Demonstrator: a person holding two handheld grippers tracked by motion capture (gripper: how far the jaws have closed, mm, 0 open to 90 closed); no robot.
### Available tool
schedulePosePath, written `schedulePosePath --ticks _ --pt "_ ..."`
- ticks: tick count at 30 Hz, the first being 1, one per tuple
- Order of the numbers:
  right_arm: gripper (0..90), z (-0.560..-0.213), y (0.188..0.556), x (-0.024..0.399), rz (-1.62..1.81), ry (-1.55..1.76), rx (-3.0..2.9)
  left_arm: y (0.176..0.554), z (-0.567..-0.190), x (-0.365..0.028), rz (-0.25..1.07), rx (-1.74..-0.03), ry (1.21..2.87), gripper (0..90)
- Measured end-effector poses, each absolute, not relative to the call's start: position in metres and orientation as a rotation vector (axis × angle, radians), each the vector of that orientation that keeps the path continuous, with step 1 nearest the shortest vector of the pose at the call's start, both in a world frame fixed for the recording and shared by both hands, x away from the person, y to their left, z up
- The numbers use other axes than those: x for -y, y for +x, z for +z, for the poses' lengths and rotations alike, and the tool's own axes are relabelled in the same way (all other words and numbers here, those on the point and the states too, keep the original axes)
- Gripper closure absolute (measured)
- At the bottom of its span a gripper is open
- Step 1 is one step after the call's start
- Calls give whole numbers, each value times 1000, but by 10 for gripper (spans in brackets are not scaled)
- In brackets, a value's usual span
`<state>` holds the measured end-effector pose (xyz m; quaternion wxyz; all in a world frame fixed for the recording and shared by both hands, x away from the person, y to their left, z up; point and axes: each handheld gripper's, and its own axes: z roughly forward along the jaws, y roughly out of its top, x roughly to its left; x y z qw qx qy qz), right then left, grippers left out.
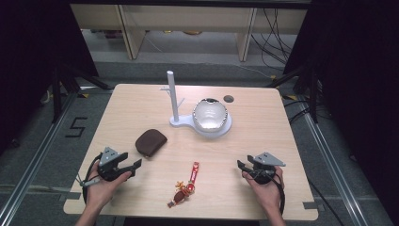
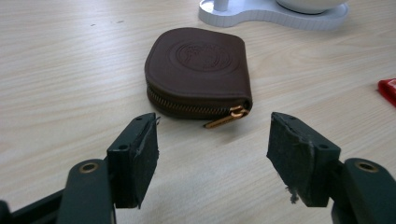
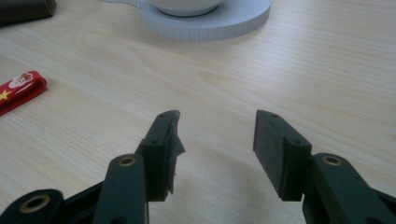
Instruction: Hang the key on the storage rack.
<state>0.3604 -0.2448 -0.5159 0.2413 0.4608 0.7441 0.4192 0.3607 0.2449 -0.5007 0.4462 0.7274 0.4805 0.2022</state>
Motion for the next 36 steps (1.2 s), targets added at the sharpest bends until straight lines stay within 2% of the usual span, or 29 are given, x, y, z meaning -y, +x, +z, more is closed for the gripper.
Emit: schedulePosePath --ticks 4,10,16,18,22,25,28,36 --pt "508 -515 359 245 1161 1297 -2067 379 -492 -245 390 -1215 1831 317" --pt "490 -515 360 245 1162 1313 -2053 403 -487 -246 333 -1245 1837 308" --pt "483 -515 361 246 1153 1309 -2061 430 -483 -250 296 -1291 1935 305" --pt "482 -515 361 245 1152 1314 -2063 439 -481 -248 242 -1330 1974 305" --pt "481 -515 361 244 1147 1317 -2072 448 -480 -246 236 -1356 1986 314" --pt "480 -515 361 244 1147 1316 -2071 462 -475 -244 153 -1402 2058 312" --pt "478 -515 361 244 1149 1314 -2071 471 -476 -244 127 -1450 2085 311" --pt "478 -515 361 245 1138 1293 -2064 488 -478 -248 4 -1531 2106 305"
